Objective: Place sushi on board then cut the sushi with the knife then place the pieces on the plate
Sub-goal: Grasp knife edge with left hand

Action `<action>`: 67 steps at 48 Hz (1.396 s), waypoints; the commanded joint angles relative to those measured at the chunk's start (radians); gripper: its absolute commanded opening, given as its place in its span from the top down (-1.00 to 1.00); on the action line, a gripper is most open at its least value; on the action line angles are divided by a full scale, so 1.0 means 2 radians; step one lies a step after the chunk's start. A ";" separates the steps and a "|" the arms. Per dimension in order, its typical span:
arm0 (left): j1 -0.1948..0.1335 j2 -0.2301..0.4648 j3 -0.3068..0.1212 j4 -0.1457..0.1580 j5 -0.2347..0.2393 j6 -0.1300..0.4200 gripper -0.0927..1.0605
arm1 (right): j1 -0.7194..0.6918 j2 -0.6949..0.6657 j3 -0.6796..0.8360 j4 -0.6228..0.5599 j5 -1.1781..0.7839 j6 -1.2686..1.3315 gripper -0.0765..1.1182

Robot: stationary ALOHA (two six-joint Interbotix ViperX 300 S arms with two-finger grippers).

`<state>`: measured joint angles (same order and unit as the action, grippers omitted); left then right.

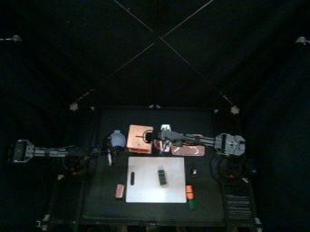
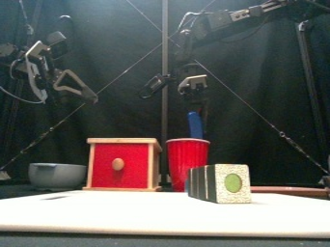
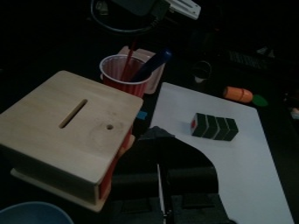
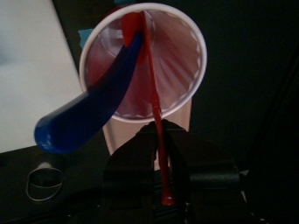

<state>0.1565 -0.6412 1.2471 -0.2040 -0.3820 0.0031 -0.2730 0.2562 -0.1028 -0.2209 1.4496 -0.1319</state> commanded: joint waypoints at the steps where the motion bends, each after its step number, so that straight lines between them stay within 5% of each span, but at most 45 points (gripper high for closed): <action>1: 0.002 0.001 -0.006 -0.001 -0.002 -0.001 0.90 | -0.009 -0.020 -0.027 0.005 0.011 -0.001 0.24; 18: 0.002 0.001 -0.007 -0.001 -0.002 -0.001 0.90 | -0.031 -0.063 -0.064 0.028 0.032 0.001 0.25; 34: 0.000 -0.005 -0.018 0.000 -0.002 0.000 0.90 | -0.039 -0.177 -0.042 0.032 0.026 0.012 0.25; 52: -0.003 -0.032 -0.041 0.002 -0.009 0.002 0.90 | -0.008 -0.359 0.131 0.042 -0.108 0.094 0.25; 67: -0.043 -0.028 -0.062 0.064 -0.015 0.001 0.85 | 0.053 -0.510 0.351 0.088 -0.304 0.128 0.25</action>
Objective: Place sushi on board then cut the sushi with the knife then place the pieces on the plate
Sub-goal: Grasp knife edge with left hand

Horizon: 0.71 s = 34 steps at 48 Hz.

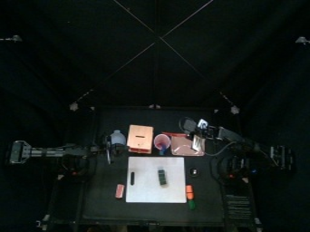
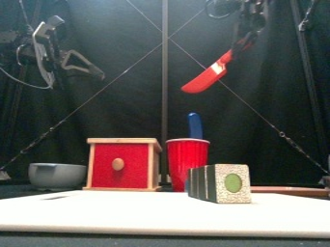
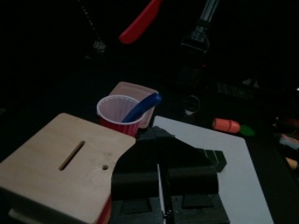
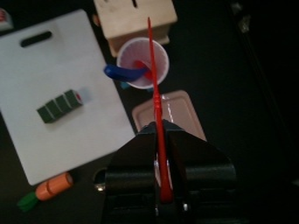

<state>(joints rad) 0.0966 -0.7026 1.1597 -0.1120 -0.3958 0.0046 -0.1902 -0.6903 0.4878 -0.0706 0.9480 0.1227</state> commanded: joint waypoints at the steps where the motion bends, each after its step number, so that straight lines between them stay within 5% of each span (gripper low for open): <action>1: -0.017 0.004 -0.019 0.021 -0.008 0.000 0.84 | 0.015 -0.044 0.068 0.017 -0.069 0.001 0.25; 6: -0.032 0.011 -0.021 0.034 -0.009 -0.002 0.71 | 0.038 -0.072 0.132 0.038 -0.162 0.002 0.25; 19: -0.071 0.067 -0.038 0.025 -0.010 -0.002 0.13 | 0.084 -0.061 0.203 0.051 -0.263 -0.003 0.25; 34: -0.081 0.162 -0.094 0.014 -0.005 -0.002 -0.58 | 0.104 -0.010 0.227 0.036 -0.341 -0.002 0.25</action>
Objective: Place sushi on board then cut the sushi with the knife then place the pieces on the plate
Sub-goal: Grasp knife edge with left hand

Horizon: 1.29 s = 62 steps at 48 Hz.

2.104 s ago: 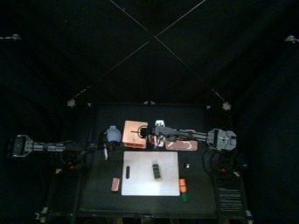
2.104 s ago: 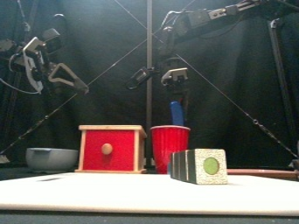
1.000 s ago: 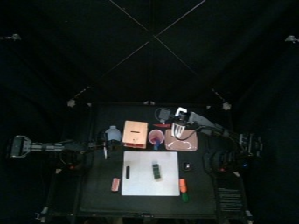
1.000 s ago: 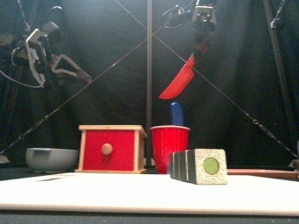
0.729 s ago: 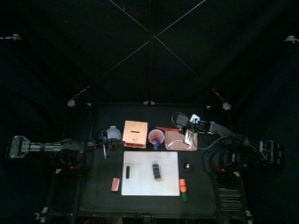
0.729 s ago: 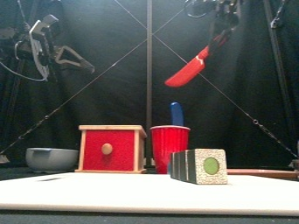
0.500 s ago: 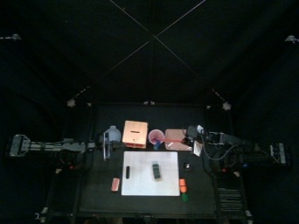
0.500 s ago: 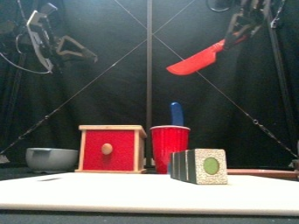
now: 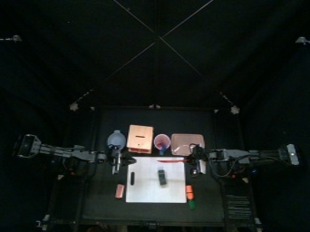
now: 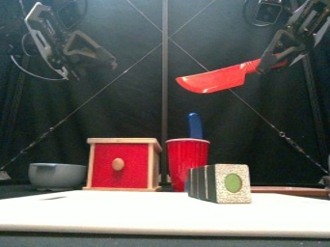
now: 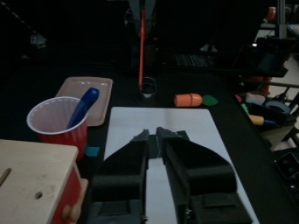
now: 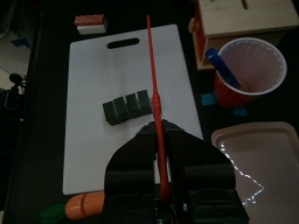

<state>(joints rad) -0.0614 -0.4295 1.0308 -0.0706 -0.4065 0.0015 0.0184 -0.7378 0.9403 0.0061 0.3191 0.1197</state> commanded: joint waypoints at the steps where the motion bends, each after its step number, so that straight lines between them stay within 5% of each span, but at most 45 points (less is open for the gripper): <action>1: -0.001 0.031 -0.035 -0.010 0.002 0.001 -0.61 | 0.000 0.018 0.002 -0.003 -0.030 0.001 0.25; 28: -0.002 0.145 -0.130 -0.063 0.101 0.015 -0.65 | 0.001 0.097 -0.015 -0.002 -0.050 0.002 0.25; 48: -0.001 0.212 -0.222 -0.042 0.237 0.015 -0.64 | 0.007 0.120 -0.021 0.000 -0.058 0.002 0.25; 62: 0.007 0.229 -0.248 -0.022 0.262 0.015 -0.64 | 0.015 0.128 -0.021 0.003 -0.058 0.002 0.25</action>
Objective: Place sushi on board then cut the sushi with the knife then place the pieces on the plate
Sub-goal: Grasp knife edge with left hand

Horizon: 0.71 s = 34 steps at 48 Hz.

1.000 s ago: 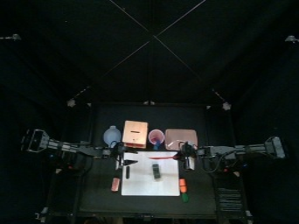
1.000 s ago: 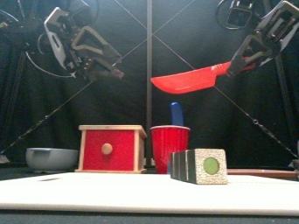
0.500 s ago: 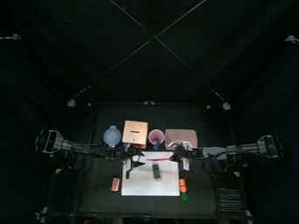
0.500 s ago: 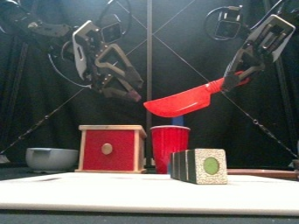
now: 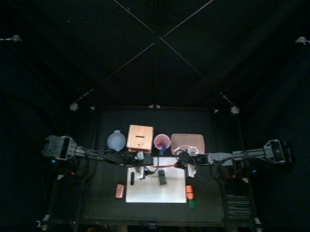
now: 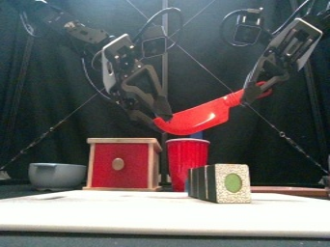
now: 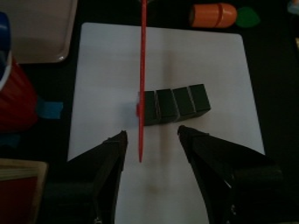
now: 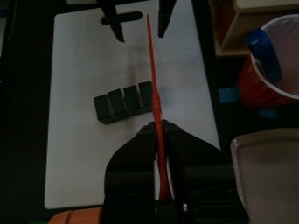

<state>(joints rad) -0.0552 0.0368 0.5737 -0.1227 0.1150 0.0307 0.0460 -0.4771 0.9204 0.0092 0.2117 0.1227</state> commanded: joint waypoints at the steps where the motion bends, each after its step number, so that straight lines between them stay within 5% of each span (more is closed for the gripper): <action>1: 0.005 -0.004 -0.020 0.005 0.002 0.000 -0.64 | 0.002 -0.002 -0.012 0.002 -0.005 0.001 0.25; 11: 0.009 -0.003 -0.015 0.004 0.002 0.000 -0.58 | 0.002 -0.001 -0.012 -0.001 -0.005 0.000 0.25; 34: 0.008 0.006 -0.016 0.003 0.005 0.000 0.04 | 0.002 0.007 -0.005 0.006 -0.012 0.000 0.25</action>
<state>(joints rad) -0.0399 0.0552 0.5614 -0.1166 0.1304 0.0337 0.0491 -0.4602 0.9204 0.0169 0.1979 0.1227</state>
